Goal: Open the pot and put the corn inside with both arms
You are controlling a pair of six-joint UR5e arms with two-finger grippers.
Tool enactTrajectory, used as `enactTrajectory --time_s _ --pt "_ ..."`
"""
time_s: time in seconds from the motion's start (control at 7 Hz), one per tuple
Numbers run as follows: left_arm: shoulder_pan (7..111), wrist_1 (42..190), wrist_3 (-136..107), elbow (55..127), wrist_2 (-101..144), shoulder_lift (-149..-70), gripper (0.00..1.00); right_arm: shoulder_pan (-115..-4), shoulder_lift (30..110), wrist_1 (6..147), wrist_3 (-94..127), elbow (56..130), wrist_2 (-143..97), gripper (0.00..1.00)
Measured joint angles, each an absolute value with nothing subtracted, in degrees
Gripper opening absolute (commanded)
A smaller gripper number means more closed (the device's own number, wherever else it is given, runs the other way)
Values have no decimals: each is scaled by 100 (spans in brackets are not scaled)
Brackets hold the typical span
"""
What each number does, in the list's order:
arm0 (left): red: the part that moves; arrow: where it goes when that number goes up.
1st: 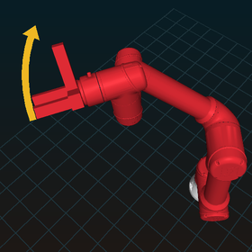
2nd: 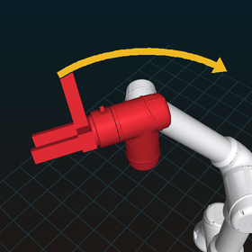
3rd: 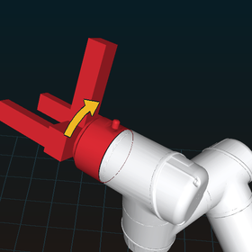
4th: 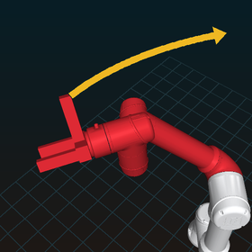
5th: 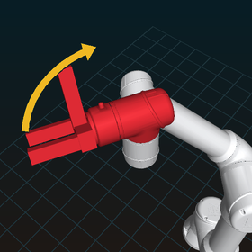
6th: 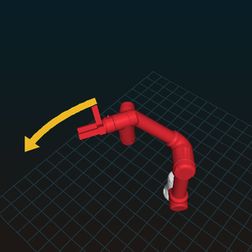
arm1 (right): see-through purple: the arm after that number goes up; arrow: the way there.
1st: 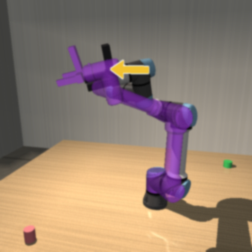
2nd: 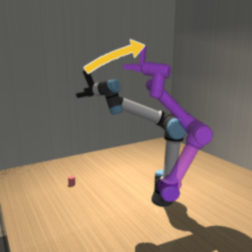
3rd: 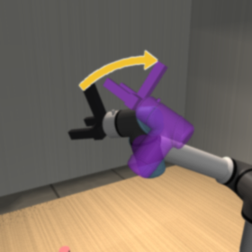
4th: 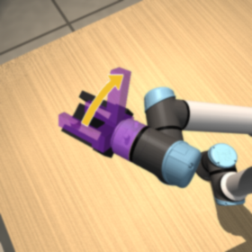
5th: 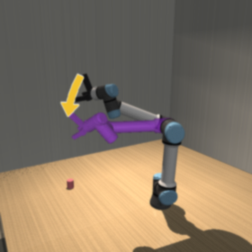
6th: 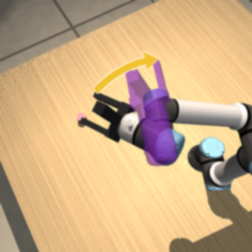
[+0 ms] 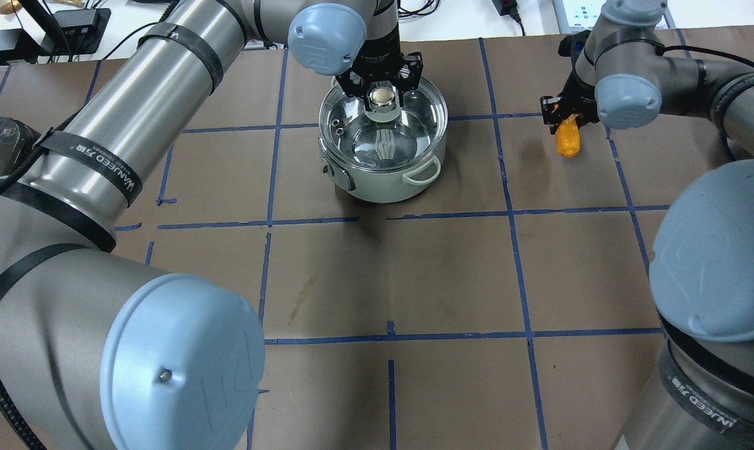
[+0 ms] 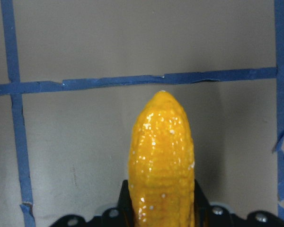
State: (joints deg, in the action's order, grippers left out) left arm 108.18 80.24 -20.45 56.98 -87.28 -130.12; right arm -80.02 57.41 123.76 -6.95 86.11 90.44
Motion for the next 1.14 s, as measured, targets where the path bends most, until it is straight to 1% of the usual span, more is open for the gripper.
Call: enactTrajectory --time_s 0.14,0.29,0.57,0.71,0.86,1.14 --pt "10819 8027 -2052 5693 -8723 -13009 5 -8017 6071 12007 -692 8610 9044 4" --pt "10820 8048 -2053 5676 -8728 -12966 5 -8093 6352 11758 -680 8596 8986 4" --pt "10784 8380 -1995 5630 -8754 -12524 5 -8504 6724 11600 -609 8479 8820 5" --pt "10615 8630 -1783 5620 -8775 -12206 5 -8804 6671 11485 -511 8211 8810 5" --pt "10257 8803 -1453 5650 -8781 -11992 5 -9181 6427 11270 -254 7767 8825 5" --pt "9252 8881 -627 5796 -8788 -11867 5 -10088 5585 11097 452 6773 8848 4"
